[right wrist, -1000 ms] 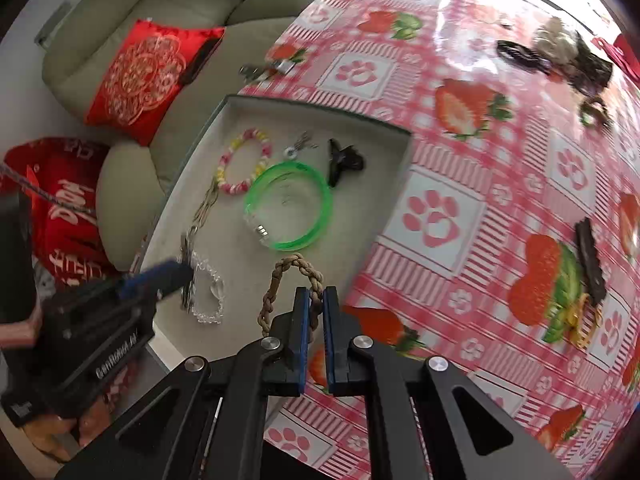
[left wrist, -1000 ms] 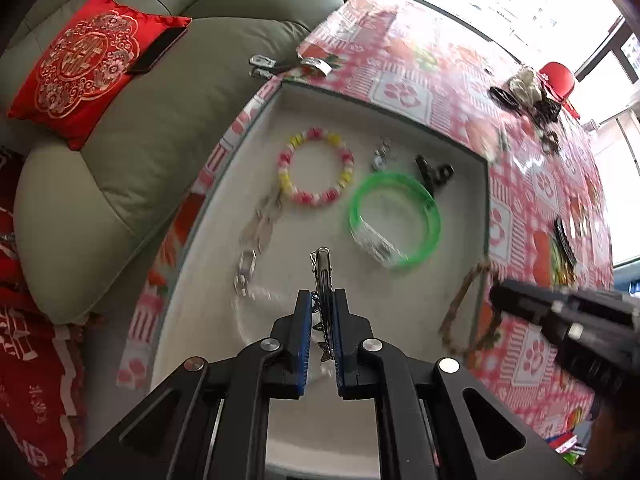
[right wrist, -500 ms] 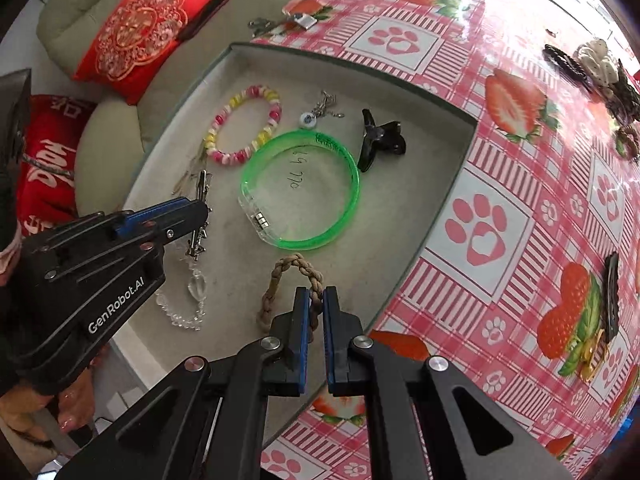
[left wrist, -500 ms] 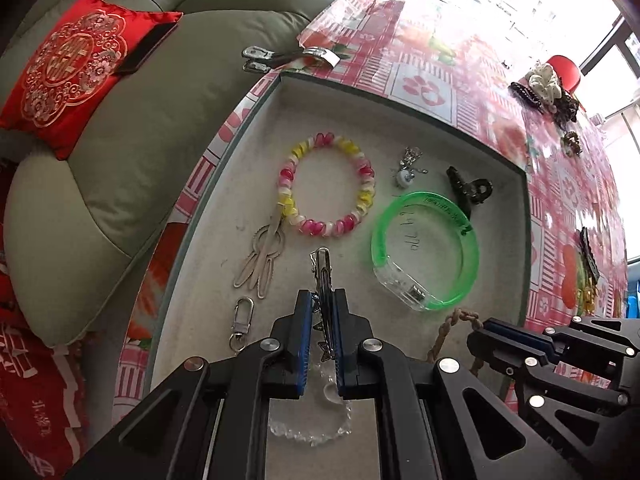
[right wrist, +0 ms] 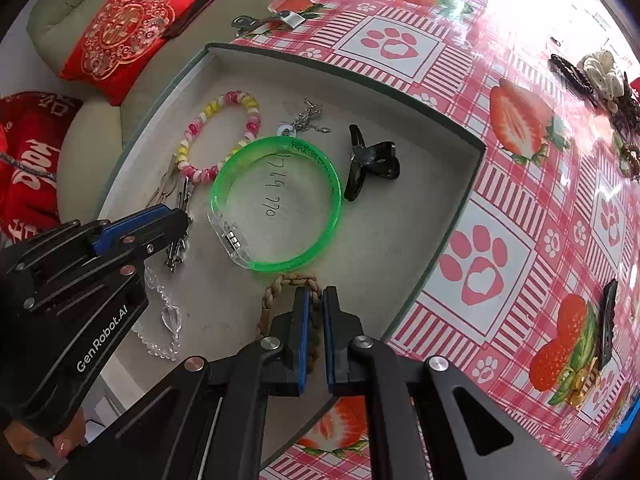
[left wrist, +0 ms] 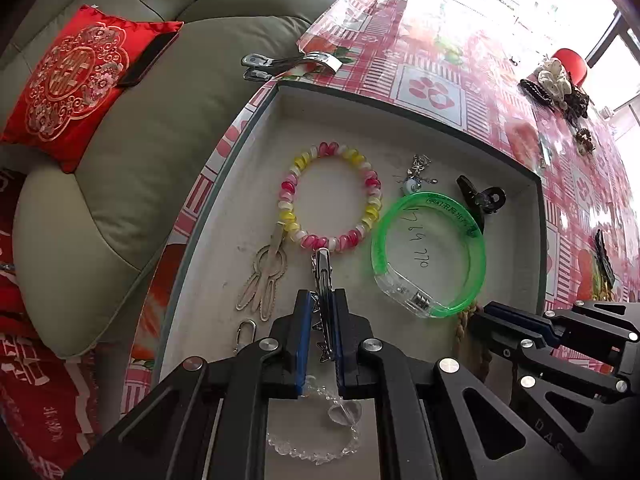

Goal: Organize jewelry
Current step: 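Carry pin and bracelet to the white tray and open both grippers, then move both tools back toward the black hair clip and yellow cord charm, then grasp the yellow cord charm with the right gripper while the left gripper grasps the black hair clip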

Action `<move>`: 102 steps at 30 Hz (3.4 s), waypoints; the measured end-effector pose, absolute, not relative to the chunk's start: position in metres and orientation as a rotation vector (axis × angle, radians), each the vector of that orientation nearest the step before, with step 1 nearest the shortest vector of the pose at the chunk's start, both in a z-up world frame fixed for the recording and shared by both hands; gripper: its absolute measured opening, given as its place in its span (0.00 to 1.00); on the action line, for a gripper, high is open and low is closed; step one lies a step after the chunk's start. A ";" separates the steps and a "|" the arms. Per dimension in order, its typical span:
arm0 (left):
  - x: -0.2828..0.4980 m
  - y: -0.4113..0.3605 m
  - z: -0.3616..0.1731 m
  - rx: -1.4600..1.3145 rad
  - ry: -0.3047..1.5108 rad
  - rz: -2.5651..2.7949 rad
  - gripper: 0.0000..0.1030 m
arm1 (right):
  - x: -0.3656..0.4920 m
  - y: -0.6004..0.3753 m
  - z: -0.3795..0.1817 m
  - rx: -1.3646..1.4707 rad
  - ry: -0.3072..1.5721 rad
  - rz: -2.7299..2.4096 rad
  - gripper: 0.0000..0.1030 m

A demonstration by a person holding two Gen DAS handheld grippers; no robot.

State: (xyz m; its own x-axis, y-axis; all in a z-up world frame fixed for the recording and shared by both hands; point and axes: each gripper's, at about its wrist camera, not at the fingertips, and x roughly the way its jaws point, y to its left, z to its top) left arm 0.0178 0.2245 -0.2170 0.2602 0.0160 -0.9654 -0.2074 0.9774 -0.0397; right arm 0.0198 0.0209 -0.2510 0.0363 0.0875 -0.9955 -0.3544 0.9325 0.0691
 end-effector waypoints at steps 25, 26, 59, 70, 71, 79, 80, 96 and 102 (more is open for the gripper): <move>0.008 0.215 -0.200 -0.113 1.295 0.172 0.16 | 0.015 -0.018 -0.195 -0.048 1.388 0.310 0.54; 0.008 0.214 -0.199 -0.106 1.295 0.174 0.16 | 0.014 -0.021 -0.193 -0.036 1.385 0.301 0.54; 0.051 0.053 -0.165 0.007 1.297 -0.032 1.00 | -0.014 -0.253 -0.193 0.136 1.374 -0.118 0.66; 0.068 0.020 -0.186 -0.019 1.377 -0.086 1.00 | -0.003 -0.239 -0.216 0.018 1.383 -0.014 0.42; 0.070 0.017 -0.187 -0.019 1.379 -0.095 1.00 | -0.003 -0.239 -0.219 0.005 1.383 -0.013 0.40; 0.088 -0.016 -0.191 0.019 1.360 -0.150 1.00 | -0.008 -0.242 -0.221 -0.045 1.347 -0.011 0.14; 0.090 -0.020 -0.191 0.029 1.357 -0.157 1.00 | -0.010 -0.245 -0.221 -0.034 1.347 -0.010 0.14; 0.129 -0.088 -0.219 -0.030 1.446 -0.227 1.00 | -0.034 -0.285 -0.213 0.098 1.347 -0.081 0.14; 0.142 -0.102 -0.234 -0.107 1.494 -0.111 1.00 | -0.053 -0.306 -0.208 0.151 1.341 -0.130 0.14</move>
State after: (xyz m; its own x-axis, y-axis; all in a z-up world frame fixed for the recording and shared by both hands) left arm 0.1419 -0.1020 -0.2336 0.0739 -0.1400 -0.9874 0.0077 0.9901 -0.1399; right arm -0.0531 -0.3062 -0.2080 0.2236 -0.0073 -0.9747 0.1807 0.9829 0.0341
